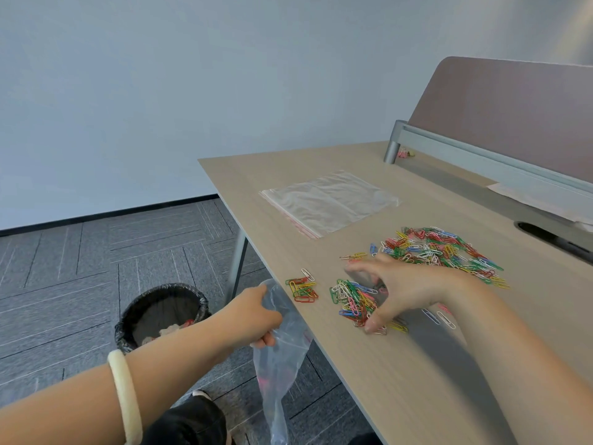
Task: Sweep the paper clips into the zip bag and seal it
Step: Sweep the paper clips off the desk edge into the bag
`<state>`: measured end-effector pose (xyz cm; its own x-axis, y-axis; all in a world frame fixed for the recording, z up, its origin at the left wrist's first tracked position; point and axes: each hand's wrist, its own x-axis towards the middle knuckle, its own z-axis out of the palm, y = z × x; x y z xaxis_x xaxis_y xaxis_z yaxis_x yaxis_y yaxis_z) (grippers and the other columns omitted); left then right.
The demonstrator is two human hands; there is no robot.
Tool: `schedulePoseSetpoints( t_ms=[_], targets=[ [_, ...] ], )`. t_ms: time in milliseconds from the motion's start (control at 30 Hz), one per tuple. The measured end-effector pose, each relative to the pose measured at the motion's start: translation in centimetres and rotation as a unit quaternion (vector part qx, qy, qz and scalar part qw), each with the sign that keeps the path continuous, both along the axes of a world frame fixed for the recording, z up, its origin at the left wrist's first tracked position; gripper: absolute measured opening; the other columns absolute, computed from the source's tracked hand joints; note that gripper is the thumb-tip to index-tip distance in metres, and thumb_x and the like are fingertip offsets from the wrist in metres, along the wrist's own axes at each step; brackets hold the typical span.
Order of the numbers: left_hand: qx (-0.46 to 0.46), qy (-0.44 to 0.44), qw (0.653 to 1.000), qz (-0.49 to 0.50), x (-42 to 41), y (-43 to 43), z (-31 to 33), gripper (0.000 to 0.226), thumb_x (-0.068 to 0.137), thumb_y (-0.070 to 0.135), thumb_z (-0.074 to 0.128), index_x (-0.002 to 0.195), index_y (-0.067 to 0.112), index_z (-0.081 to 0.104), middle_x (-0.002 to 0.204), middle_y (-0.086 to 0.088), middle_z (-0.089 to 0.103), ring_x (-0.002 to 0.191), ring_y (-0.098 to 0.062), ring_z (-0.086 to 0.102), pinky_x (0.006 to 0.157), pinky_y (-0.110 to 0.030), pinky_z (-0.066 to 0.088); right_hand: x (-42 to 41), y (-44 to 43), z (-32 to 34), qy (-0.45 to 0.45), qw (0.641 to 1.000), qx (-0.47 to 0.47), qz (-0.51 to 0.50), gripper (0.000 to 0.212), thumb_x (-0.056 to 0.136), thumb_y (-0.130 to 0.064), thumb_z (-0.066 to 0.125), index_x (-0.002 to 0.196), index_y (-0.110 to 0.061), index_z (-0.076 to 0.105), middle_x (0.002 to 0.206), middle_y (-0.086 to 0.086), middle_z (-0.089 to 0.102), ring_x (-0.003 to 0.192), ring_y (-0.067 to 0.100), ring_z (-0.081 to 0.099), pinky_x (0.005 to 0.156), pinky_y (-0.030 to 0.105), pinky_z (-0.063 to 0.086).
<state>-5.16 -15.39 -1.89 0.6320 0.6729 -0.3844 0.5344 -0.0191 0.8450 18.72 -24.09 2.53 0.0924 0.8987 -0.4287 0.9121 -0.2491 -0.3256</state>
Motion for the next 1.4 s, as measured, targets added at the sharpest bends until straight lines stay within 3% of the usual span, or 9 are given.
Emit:
schedulePoseSetpoints(
  t_ms=[200, 400, 500, 633, 767, 833, 967, 1267, 1400],
  targets=[
    [-0.001, 0.004, 1.0, 0.009, 0.2, 0.0, -0.2, 0.073, 0.087, 0.004, 0.044, 0.15, 0.014, 0.01, 0.055, -0.007, 0.059, 0.027, -0.002, 0.048, 0.036, -0.012, 0.038, -1.1, 1.1, -1.2, 0.047, 0.989, 0.139, 0.02, 0.046, 0.074, -0.037, 0.074, 0.115, -0.037, 0.052, 0.095, -0.014, 0.042, 0.076, -0.008, 0.046, 0.066, 0.009, 0.034],
    [0.008, 0.008, 1.0, 0.006, 0.3, 0.5, 0.4, 0.068, 0.088, 0.004, 0.043, 0.148, 0.012, 0.014, 0.056, -0.008, 0.057, 0.026, -0.002, 0.046, 0.038, -0.013, 0.04, -2.9, 1.8, -2.6, 0.026, 0.972, 0.234, 0.02, 0.023, 0.083, -0.036, 0.063, 0.106, -0.037, 0.06, 0.095, -0.012, 0.048, 0.074, -0.008, 0.043, 0.072, 0.026, 0.04],
    [0.002, 0.001, 1.0, 0.013, 0.5, 0.6, 0.8, 0.071, 0.088, 0.002, 0.042, 0.15, 0.012, 0.009, 0.056, -0.009, 0.057, 0.025, -0.003, 0.046, 0.035, -0.012, 0.039, -4.0, 2.3, -3.2, 0.013, 0.96, 0.277, 0.029, 0.022, 0.086, -0.034, 0.061, 0.108, -0.033, 0.062, 0.089, -0.01, 0.046, 0.073, -0.004, 0.042, 0.063, 0.018, 0.031],
    [0.005, -0.005, 1.0, 0.012, 0.6, 0.4, 0.9, 0.064, 0.089, 0.002, 0.043, 0.147, 0.013, 0.019, 0.056, -0.008, 0.055, 0.024, -0.003, 0.045, 0.035, -0.012, 0.038, -5.6, 3.1, -4.0, 0.024, 0.95, 0.308, 0.051, 0.028, 0.084, -0.03, 0.063, 0.112, -0.027, 0.065, 0.092, -0.001, 0.053, 0.086, 0.01, 0.052, 0.077, 0.031, 0.042],
    [0.014, -0.009, 1.0, 0.005, 0.8, 0.4, 1.1, 0.05, 0.088, 0.001, 0.041, 0.137, 0.013, 0.036, 0.057, -0.008, 0.051, 0.023, -0.003, 0.043, 0.033, -0.012, 0.035, -5.6, 2.8, -3.4, 0.075, 0.946, 0.315, 0.033, 0.037, 0.082, -0.036, 0.065, 0.118, -0.03, 0.062, 0.094, -0.011, 0.05, 0.086, 0.002, 0.052, 0.079, 0.016, 0.041],
    [0.021, -0.005, 1.0, 0.006, 0.8, 0.5, 1.2, 0.054, 0.088, 0.001, 0.041, 0.14, 0.013, 0.032, 0.057, -0.009, 0.052, 0.023, -0.003, 0.044, 0.033, -0.012, 0.036, -5.0, 2.4, -2.8, 0.073, 0.948, 0.311, 0.013, 0.052, 0.077, -0.042, 0.069, 0.126, -0.032, 0.055, 0.108, -0.019, 0.049, 0.105, 0.001, 0.044, 0.087, 0.01, 0.03],
    [0.011, -0.007, 1.0, 0.011, 0.7, 0.6, 1.1, 0.063, 0.088, 0.001, 0.041, 0.146, 0.014, 0.022, 0.058, -0.008, 0.054, 0.024, -0.003, 0.046, 0.034, -0.012, 0.038, -4.9, 2.1, -2.7, 0.061, 0.972, 0.224, 0.045, 0.082, 0.071, -0.049, 0.071, 0.141, -0.033, 0.033, 0.148, -0.016, 0.03, 0.136, -0.003, 0.019, 0.111, 0.02, 0.014],
    [-0.018, 0.005, 1.0, 0.015, 0.6, 0.9, 0.5, 0.06, 0.089, 0.006, 0.045, 0.144, 0.011, 0.023, 0.057, -0.007, 0.056, 0.025, -0.002, 0.043, 0.033, -0.012, 0.034, -6.6, 2.9, -4.0, 0.161, 0.951, 0.262, 0.018, 0.05, 0.081, -0.024, 0.069, 0.127, -0.034, 0.053, 0.128, -0.016, 0.058, 0.117, -0.015, 0.046, 0.104, 0.014, 0.035],
    [-0.015, -0.017, 1.0, 0.011, 0.7, 0.9, 1.1, 0.031, 0.089, 0.004, 0.041, 0.116, 0.018, 0.043, 0.061, -0.005, 0.051, 0.025, -0.001, 0.044, 0.033, -0.011, 0.033, -7.5, 3.1, -3.9, 0.19, 0.941, 0.279, 0.015, 0.045, 0.083, -0.006, 0.063, 0.124, -0.025, 0.058, 0.116, -0.009, 0.067, 0.102, -0.021, 0.052, 0.094, 0.003, 0.036]
  ],
)
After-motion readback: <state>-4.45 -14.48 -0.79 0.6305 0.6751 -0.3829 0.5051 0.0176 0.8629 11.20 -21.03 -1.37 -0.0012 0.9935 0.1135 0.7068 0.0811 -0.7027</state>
